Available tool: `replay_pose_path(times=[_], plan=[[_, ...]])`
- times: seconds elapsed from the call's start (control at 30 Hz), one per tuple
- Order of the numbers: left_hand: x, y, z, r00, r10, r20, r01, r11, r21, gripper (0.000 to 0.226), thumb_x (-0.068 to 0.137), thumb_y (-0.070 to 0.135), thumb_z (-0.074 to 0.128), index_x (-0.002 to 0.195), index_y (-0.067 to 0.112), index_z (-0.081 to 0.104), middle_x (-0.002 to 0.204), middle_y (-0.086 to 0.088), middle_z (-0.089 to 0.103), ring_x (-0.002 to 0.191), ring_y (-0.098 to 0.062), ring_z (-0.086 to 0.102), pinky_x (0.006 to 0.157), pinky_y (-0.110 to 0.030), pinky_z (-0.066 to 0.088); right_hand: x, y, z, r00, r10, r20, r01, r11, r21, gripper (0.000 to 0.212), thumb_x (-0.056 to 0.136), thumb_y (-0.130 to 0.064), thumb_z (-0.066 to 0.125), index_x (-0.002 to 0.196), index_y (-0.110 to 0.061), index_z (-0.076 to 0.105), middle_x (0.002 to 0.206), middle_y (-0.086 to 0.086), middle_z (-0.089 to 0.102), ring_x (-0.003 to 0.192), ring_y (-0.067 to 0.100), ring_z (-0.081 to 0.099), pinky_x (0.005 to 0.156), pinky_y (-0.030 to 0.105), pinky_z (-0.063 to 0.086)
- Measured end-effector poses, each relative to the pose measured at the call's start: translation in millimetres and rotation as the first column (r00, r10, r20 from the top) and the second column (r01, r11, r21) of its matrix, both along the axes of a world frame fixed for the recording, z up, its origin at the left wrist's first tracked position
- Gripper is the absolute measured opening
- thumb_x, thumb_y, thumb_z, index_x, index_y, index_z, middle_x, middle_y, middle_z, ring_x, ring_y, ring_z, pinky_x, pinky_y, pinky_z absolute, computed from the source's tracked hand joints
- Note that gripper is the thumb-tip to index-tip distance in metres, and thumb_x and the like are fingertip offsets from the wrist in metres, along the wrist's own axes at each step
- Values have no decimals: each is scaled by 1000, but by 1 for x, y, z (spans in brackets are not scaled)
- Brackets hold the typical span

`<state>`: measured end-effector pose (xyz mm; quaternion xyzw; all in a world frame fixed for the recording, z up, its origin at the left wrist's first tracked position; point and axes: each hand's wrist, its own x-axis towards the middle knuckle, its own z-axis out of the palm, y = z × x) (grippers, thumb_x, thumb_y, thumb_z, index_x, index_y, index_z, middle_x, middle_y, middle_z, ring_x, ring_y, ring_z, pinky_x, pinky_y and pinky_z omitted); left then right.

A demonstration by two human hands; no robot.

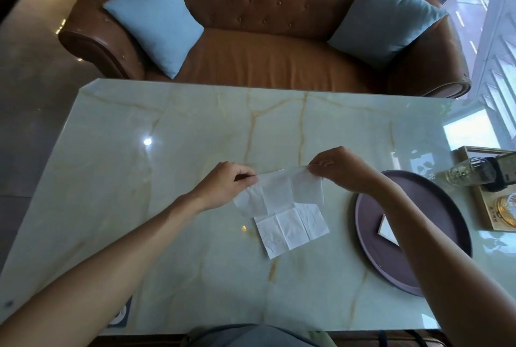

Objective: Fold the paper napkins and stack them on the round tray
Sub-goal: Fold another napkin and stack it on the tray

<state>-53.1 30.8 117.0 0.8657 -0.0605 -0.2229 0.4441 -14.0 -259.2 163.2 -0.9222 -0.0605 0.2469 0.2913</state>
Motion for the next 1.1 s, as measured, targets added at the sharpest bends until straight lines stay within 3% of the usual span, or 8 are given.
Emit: replay_pose_path(times=[0.2, 0.33, 0.43, 0.5, 0.63, 0.87, 1.0, 1.1], plan=[[-7, 15, -4, 997, 57, -42, -58, 998, -30, 16, 96, 27, 67, 96, 18, 81, 89, 4, 79, 90, -17, 72, 84, -34, 53, 3, 6, 3, 996, -77, 36, 70, 984, 165, 16, 94, -27, 69, 79, -22, 71, 84, 2, 76, 78, 15, 66, 82, 42, 54], [-13, 29, -9, 995, 45, -86, -46, 999, -15, 16, 97, 24, 67, 89, 16, 79, 81, 1, 78, 75, -9, 72, 70, -17, 53, 6, 13, 8, 998, -46, 51, 39, 990, 135, 19, 94, -28, 67, 75, -28, 67, 83, -2, 75, 79, 15, 68, 78, 38, 53], [-13, 46, -18, 995, -57, -83, 72, 980, 188, 25, 96, 32, 64, 87, 12, 75, 72, 10, 71, 59, 0, 58, 67, -15, 45, 5, 21, 14, 993, 18, 113, -23, 999, 47, 12, 95, -24, 66, 89, -18, 73, 87, 0, 75, 84, 17, 70, 73, 23, 50], [-10, 46, -20, 991, -134, -21, 134, 940, 314, 34, 94, 45, 62, 103, 14, 72, 86, 10, 66, 74, -7, 57, 87, -36, 56, 2, 27, 20, 978, 110, 176, -110, 994, -12, 13, 96, -23, 64, 93, -14, 74, 84, -4, 71, 80, 14, 67, 73, 19, 50], [-1, -3, 0, 976, -143, 161, 105, 969, 224, 65, 92, 54, 65, 147, 22, 50, 144, 6, 57, 129, -11, 55, 109, -32, 43, -3, 37, 28, 944, 273, 183, -261, 961, -87, 14, 98, -30, 60, 93, -23, 72, 81, -15, 65, 81, 10, 67, 80, 33, 56], [11, -63, 14, 939, -98, 329, 113, 993, -27, 26, 101, 36, 59, 106, 16, 75, 98, 7, 76, 91, -6, 69, 84, -32, 55, -7, 31, 42, 952, 248, 182, -230, 967, -113, 15, 96, -31, 62, 91, -24, 73, 81, -14, 67, 84, 14, 69, 81, 37, 56], [5, -62, 9, 978, -74, 197, 89, 994, -69, 22, 98, 38, 63, 101, 19, 75, 99, 12, 76, 97, 2, 68, 92, -18, 51, -6, 19, 49, 951, 215, 221, -192, 974, -121, 13, 95, -23, 62, 92, -19, 75, 83, -11, 68, 84, 14, 68, 80, 30, 53], [-1, -61, 9, 994, -72, 80, 82, 988, -130, 16, 97, 34, 64, 95, 20, 72, 92, 9, 75, 88, 1, 68, 78, -10, 47, -7, 15, 54, 953, 197, 230, -178, 979, -101, 13, 95, -23, 62, 92, -20, 74, 83, -10, 69, 83, 12, 68, 78, 27, 53]])
